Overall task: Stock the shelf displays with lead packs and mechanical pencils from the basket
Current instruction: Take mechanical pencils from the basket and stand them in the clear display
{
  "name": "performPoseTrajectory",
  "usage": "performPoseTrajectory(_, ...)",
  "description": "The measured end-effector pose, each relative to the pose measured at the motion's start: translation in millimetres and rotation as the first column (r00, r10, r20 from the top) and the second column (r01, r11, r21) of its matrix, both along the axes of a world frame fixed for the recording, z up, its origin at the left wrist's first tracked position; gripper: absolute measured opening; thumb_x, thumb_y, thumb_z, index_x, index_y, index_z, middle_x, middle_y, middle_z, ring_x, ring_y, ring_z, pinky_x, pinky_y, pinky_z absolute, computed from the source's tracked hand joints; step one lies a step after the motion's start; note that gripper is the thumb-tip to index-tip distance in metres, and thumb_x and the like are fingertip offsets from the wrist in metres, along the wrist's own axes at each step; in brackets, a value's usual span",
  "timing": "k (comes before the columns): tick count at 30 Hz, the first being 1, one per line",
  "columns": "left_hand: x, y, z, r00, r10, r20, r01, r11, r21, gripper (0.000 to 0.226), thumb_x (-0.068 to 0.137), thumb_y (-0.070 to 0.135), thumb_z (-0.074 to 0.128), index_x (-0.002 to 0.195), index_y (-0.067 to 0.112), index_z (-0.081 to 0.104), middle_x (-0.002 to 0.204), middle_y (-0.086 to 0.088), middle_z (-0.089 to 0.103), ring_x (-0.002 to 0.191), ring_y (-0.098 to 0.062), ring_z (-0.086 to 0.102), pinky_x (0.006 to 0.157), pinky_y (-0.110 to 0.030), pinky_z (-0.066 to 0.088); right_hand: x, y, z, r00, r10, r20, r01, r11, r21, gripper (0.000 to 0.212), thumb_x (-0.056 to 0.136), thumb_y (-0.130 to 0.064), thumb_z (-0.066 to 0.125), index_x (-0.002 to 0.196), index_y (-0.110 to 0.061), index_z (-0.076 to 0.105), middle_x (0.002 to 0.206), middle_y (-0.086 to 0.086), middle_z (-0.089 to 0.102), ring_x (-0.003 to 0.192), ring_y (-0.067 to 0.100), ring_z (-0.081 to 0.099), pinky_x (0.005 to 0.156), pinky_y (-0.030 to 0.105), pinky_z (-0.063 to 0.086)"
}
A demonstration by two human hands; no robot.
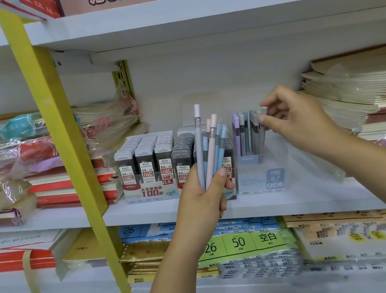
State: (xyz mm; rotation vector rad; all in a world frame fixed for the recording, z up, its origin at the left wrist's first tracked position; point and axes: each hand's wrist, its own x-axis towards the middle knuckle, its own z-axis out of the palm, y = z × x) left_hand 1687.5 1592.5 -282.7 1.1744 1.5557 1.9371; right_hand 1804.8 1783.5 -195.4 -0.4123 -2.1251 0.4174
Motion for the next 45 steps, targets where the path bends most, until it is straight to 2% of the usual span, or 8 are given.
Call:
performPoseTrajectory(8, -1.0, -0.4, -1.5, 1.000, -0.002, 0.026, 0.002, 1.000, -0.008, 0.007, 0.102, 0.030, 0.053, 0.104, 0.025, 0.058, 0.075, 0.008, 0.069, 0.048, -0.005, 0.046, 0.046, -0.019, 0.042, -5.9, 9.1, -5.2, 0.988, -0.106, 0.112, 0.102, 0.994, 0.037, 0.026, 0.086, -0.024, 0.072, 0.099, -0.026, 0.049, 0.071, -0.008, 0.065, 0.071, 0.003, 0.059, 0.059, 0.017, 0.037)
performPoseTrajectory(16, -2.2, 2.0, -3.3, 0.997, -0.037, 0.072, 0.038, 0.999, -0.010, 0.012, 0.102, 0.030, 0.054, 0.107, 0.021, 0.059, 0.079, 0.005, 0.071, 0.050, -0.006, 0.048, 0.047, -0.020, 0.042, -5.5, -0.6, -10.6, 0.971, -0.219, 0.096, 0.194, 0.956, 0.220, 0.018, 0.092, -0.025, 0.062, 0.110, -0.019, 0.064, 0.099, -0.008, 0.050, 0.095, 0.010, 0.042, 0.079, 0.023, 0.030)
performPoseTrajectory(20, 0.0, 7.8, -2.7, 0.992, -0.081, 0.094, 0.081, 0.997, 0.001, 0.012, 0.102, 0.031, 0.056, 0.109, 0.022, 0.060, 0.084, 0.003, 0.073, 0.051, -0.007, 0.051, 0.048, -0.020, 0.043, -6.8, -32.7, -6.8, 0.997, 0.069, 0.031, -0.065, 0.991, -0.114, 0.017, 0.093, -0.030, 0.059, 0.109, -0.028, 0.065, 0.089, -0.013, 0.067, 0.085, 0.000, 0.060, 0.073, 0.012, 0.043)
performPoseTrajectory(23, 3.7, 14.7, -1.5, 0.989, -0.108, 0.102, 0.108, 0.994, 0.010, 0.013, 0.102, 0.030, 0.056, 0.111, 0.023, 0.061, 0.085, 0.001, 0.073, 0.052, -0.008, 0.052, 0.047, -0.022, 0.042, -8.6, -47.9, -7.4, 0.960, 0.281, -0.006, -0.259, 0.875, -0.408, 0.023, 0.092, -0.026, 0.063, 0.114, -0.027, 0.062, 0.084, -0.007, 0.075, 0.078, 0.004, 0.069, 0.066, 0.015, 0.052)
performPoseTrajectory(28, 7.6, 21.8, 4.5, 0.989, -0.094, 0.116, 0.094, 0.996, 0.007, 0.017, 0.101, 0.030, 0.057, 0.116, 0.022, 0.060, 0.088, -0.001, 0.075, 0.060, -0.013, 0.063, 0.049, -0.023, 0.048, -4.5, -44.2, 1.8, 0.936, 0.272, -0.223, -0.350, 0.783, -0.515, 0.016, 0.090, -0.009, 0.064, 0.105, -0.015, 0.060, 0.077, 0.002, 0.075, 0.063, 0.013, 0.069, 0.052, 0.020, 0.052)
performPoseTrajectory(32, 1.6, 21.7, 15.2, 0.998, -0.028, 0.048, 0.028, 1.000, 0.002, 0.011, 0.101, 0.029, 0.056, 0.109, 0.022, 0.060, 0.082, 0.002, 0.073, 0.049, -0.008, 0.050, 0.043, -0.020, 0.040, 11.0, -15.7, 32.1, 0.920, 0.148, -0.362, -0.269, 0.912, -0.311, 0.018, 0.093, -0.012, 0.061, 0.094, -0.028, 0.052, 0.076, 0.002, 0.073, 0.065, 0.014, 0.069, 0.052, 0.019, 0.047)
performPoseTrajectory(40, -2.8, 18.5, 23.9, 1.000, -0.009, 0.007, 0.009, 0.998, 0.060, 0.008, 0.101, 0.029, 0.056, 0.105, 0.024, 0.061, 0.072, 0.002, 0.067, 0.045, -0.007, 0.041, 0.042, -0.017, 0.035, -13.4, 6.5, 16.7, 0.988, -0.087, 0.128, 0.063, 0.981, 0.184, 0.014, 0.091, -0.029, 0.061, 0.101, -0.028, 0.051, 0.088, -0.014, 0.064, 0.067, -0.002, 0.048, 0.057, 0.020, 0.033)
performPoseTrajectory(45, -7.9, 16.0, 19.8, 0.999, -0.005, 0.051, 0.001, 0.997, 0.071, 0.011, 0.100, 0.029, 0.057, 0.109, 0.024, 0.061, 0.072, 0.001, 0.067, 0.046, -0.008, 0.041, 0.042, -0.017, 0.035, -23.9, 17.9, 5.5, 0.965, -0.135, 0.226, 0.072, 0.961, 0.267, 0.012, 0.092, -0.031, 0.059, 0.098, -0.030, 0.049, 0.094, -0.005, 0.064, 0.078, 0.004, 0.049, 0.059, 0.017, 0.031)
